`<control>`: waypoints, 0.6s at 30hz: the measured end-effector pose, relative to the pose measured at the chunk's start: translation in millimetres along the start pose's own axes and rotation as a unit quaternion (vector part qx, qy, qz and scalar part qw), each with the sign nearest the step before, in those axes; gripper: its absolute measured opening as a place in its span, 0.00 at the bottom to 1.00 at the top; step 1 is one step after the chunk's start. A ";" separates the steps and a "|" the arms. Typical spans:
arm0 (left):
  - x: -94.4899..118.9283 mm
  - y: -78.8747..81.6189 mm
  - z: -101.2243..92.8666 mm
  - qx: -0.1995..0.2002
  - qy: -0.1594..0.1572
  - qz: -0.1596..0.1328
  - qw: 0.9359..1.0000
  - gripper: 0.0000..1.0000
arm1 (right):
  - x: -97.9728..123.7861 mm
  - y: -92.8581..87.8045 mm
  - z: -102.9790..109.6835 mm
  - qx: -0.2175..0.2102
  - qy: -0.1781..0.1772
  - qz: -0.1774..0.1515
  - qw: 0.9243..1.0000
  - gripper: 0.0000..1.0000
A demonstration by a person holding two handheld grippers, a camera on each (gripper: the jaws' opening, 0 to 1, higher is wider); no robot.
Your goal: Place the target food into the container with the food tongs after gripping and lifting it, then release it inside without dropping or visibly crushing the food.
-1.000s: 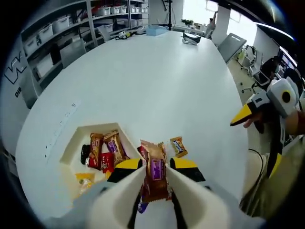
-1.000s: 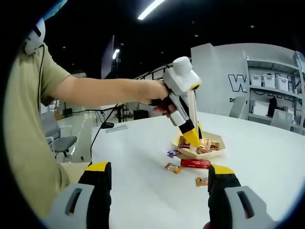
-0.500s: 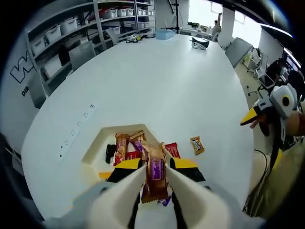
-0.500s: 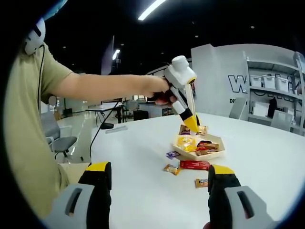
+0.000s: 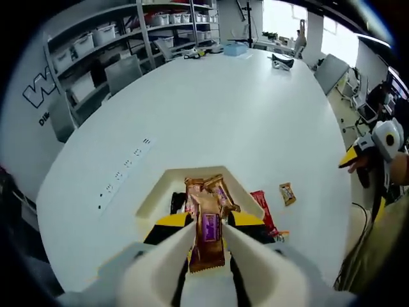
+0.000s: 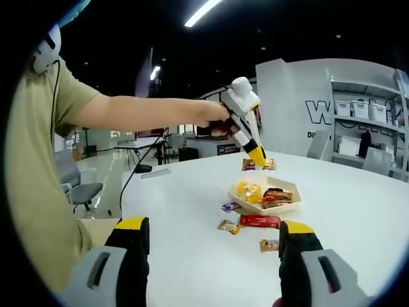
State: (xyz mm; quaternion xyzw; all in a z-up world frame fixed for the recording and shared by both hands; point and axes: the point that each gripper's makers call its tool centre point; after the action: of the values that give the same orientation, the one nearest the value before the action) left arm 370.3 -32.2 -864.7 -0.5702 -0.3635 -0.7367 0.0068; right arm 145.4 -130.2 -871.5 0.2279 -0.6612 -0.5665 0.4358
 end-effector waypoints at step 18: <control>-5.9 4.7 35.8 0.022 0.031 0.002 0.999 0.22 | 0.8 -1.3 -2.3 -0.002 -0.003 0.004 1.000 0.82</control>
State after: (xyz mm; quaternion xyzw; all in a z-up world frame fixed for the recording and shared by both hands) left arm 404.3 -18.6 -864.1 -0.5472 -0.3778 -0.7462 0.0321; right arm 146.7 -132.4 -872.5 0.2226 -0.6621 -0.5672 0.4363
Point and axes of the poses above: the point that each gripper's makers call its tool centre point, and the gripper's own axes: x roughly backward along the fingers, z roughly to its left, y roughly out of its top, and after that the axes turned 6 degrees about z, right-handed
